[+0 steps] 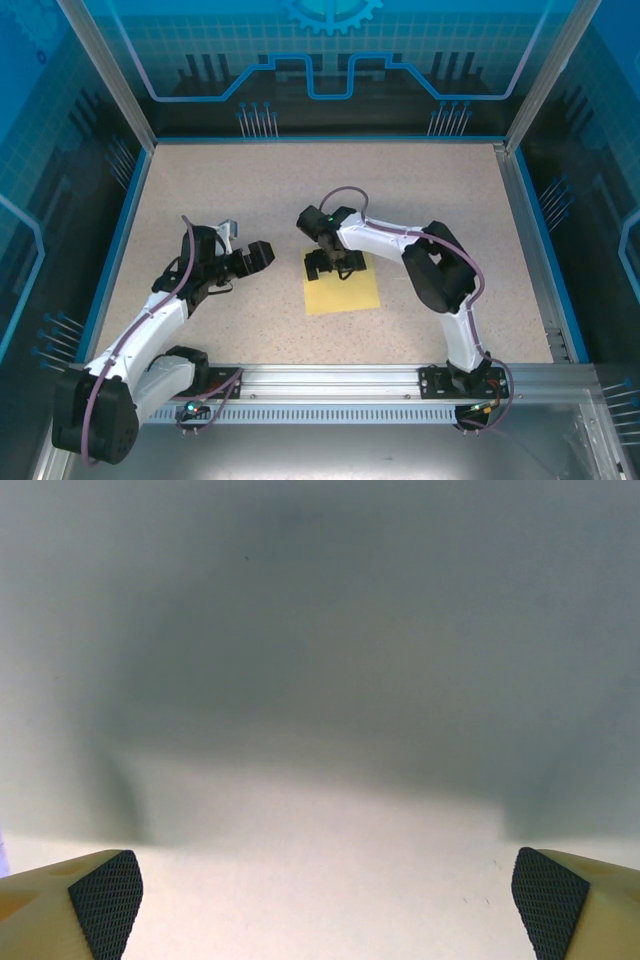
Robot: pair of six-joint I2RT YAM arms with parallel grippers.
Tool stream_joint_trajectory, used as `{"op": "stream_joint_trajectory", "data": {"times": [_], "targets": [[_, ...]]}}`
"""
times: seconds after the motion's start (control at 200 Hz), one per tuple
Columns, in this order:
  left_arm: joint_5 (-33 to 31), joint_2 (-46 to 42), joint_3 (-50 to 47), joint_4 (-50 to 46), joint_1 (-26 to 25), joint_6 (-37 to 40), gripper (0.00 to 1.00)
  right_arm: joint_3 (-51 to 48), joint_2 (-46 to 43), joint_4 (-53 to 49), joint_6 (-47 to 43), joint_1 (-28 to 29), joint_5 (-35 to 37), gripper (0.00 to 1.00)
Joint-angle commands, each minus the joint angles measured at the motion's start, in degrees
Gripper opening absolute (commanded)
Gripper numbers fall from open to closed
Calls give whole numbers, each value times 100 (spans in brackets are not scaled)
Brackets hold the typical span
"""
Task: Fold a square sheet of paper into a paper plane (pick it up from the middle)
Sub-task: First fold in half a square sheet of paper at the center of the table.
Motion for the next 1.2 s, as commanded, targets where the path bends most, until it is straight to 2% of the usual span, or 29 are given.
{"op": "stream_joint_trajectory", "data": {"times": [0.0, 0.14, 0.495, 0.73, 0.795, 1.105, 1.195], "targets": [[113, -40, 127, -36, -37, 95, 98, -14, 448, -15, 128, -16, -131, 99], [114, -6, 142, -36, -37, 120, 99, -326, 670, 156, 284, -14, -316, 99], [123, 40, 201, -55, -37, 142, 98, -275, 245, 158, 202, 1, -273, 83], [105, 13, 206, -81, -37, 139, 99, -232, -165, 65, 173, 0, -230, 65], [114, 21, 219, -65, -37, 127, 98, -278, -311, 97, 167, 0, -241, 54], [114, 30, 250, -92, -37, 112, 98, -595, -1042, 267, 231, -51, -308, 29], [105, 13, 233, -99, -37, 116, 98, -728, -1232, 375, 218, -76, -398, 15]]}}
